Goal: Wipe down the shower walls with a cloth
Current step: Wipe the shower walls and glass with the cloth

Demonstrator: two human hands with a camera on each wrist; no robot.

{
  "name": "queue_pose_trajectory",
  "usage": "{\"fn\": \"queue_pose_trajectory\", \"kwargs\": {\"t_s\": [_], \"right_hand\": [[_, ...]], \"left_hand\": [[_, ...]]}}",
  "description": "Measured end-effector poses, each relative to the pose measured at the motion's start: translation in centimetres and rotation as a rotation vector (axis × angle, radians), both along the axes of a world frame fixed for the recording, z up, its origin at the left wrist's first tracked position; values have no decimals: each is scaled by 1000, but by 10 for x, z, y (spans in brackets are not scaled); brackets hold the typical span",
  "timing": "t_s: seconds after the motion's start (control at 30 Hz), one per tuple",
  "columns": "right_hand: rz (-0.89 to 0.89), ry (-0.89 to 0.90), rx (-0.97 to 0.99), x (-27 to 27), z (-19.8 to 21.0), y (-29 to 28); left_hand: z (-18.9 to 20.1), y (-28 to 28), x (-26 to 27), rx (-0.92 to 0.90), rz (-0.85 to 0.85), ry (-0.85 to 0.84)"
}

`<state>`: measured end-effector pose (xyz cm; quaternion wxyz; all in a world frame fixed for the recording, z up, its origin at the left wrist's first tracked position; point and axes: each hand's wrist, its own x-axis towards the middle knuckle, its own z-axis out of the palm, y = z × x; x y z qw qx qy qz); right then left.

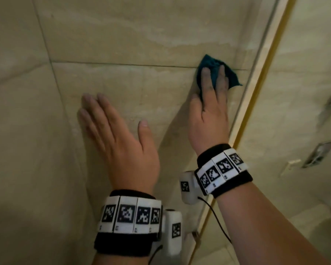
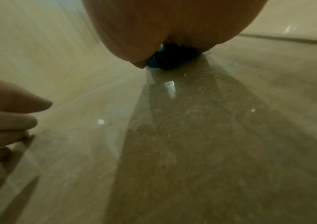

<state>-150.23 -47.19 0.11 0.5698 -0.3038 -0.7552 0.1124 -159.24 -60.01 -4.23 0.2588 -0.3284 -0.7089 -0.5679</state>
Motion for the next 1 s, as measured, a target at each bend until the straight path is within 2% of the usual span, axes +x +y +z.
{"fn": "queue_pose_trajectory", "kwargs": {"t_s": [0.1, 0.2, 0.27, 0.33, 0.47, 0.67, 0.73, 0.87, 0.93, 1.0], "right_hand": [[12, -83, 86, -7, -23, -8], [82, -314, 358, -14, -70, -19], [72, -371, 482, -12, -88, -15], [-25, -365, 420, -4, -88, -10], [-178, -289, 225, 10, -61, 1], [-103, -84, 60, 10, -4, 25], [-134, -166, 235, 2, -19, 14], [36, -279, 385, -4, -80, -8], [-15, -259, 390, 3, -91, 7], [-59, -163, 279, 8, -75, 24]], "left_hand": [[-18, 3, -10, 108, 16, -2], [-25, 6, -15, 119, 41, 13], [-23, 7, -14, 84, 62, 21], [-22, 6, -12, 43, 55, 21], [-29, 5, -11, -21, 80, 38], [-28, 5, -11, -69, 95, 34], [-29, 4, -11, -66, 93, 39], [-32, 3, -11, -62, 96, 58], [-32, 2, -11, -64, 87, 50], [-31, 2, -11, -78, 76, 41]]}}
